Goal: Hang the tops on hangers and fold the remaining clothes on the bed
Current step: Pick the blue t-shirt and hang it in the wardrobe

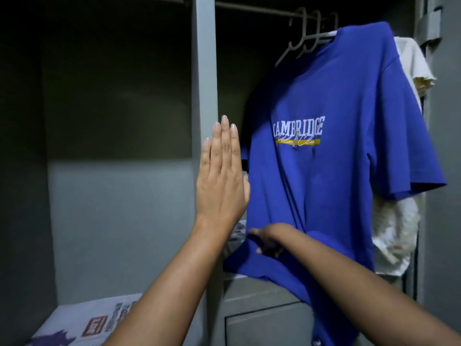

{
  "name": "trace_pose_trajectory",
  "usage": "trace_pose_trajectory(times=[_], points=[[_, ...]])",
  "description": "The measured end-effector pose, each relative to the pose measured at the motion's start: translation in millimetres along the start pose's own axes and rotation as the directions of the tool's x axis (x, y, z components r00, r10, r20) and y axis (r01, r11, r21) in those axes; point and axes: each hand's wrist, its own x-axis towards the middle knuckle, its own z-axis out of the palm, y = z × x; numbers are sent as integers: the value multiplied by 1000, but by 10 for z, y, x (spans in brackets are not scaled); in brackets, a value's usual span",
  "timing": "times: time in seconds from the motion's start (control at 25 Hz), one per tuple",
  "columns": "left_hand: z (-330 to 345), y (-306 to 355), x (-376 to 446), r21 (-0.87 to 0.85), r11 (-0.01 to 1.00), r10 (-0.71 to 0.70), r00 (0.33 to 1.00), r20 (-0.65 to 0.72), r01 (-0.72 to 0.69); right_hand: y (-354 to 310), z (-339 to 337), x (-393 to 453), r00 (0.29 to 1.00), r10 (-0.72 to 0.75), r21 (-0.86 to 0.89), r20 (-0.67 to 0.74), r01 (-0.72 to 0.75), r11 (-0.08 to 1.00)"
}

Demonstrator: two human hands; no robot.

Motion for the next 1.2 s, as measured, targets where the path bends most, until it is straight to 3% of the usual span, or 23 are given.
trace_pose_trajectory(times=[0.16,0.2,0.24,0.28,0.32,0.36,0.44,0.56,0.68,0.72,0.88,1.08,1.2], points=[[32,-29,-138,-51,999,10,1000,9,-10,140,-108,319,963,77,48,258,-92,995],[42,-23,-153,-59,998,6,1000,6,-6,140,-141,408,978,74,63,196,-88,994],[63,-14,-164,-54,999,-2,1000,-2,2,130,-172,506,997,70,99,22,-72,993],[85,-3,-166,-37,999,-13,1000,-15,13,151,-239,618,972,101,195,-211,-60,979],[98,11,-164,-16,1000,-25,999,-29,25,208,-318,768,890,124,243,-439,-15,970],[114,24,-162,6,999,-34,998,-43,34,284,-397,970,855,118,209,-505,-11,978],[127,30,-157,40,998,-36,998,-59,38,474,-475,1409,910,23,61,-413,3,998],[100,14,-192,1,1000,-22,999,-35,22,168,-397,970,972,159,2,-171,-161,987],[83,-11,-192,-59,998,-13,1000,-19,12,41,-245,640,956,269,-22,117,-268,963],[86,-20,-185,-60,998,-11,1000,-16,10,63,-192,681,955,272,-33,115,-270,962],[86,-14,-205,-50,999,-7,1000,9,7,30,19,612,972,140,-70,-190,-155,985],[-4,-42,-174,-134,991,-7,999,32,12,58,134,25,977,89,211,-194,-47,976],[-93,-58,-276,-307,952,25,995,95,5,51,341,-396,920,116,403,-375,49,914]])
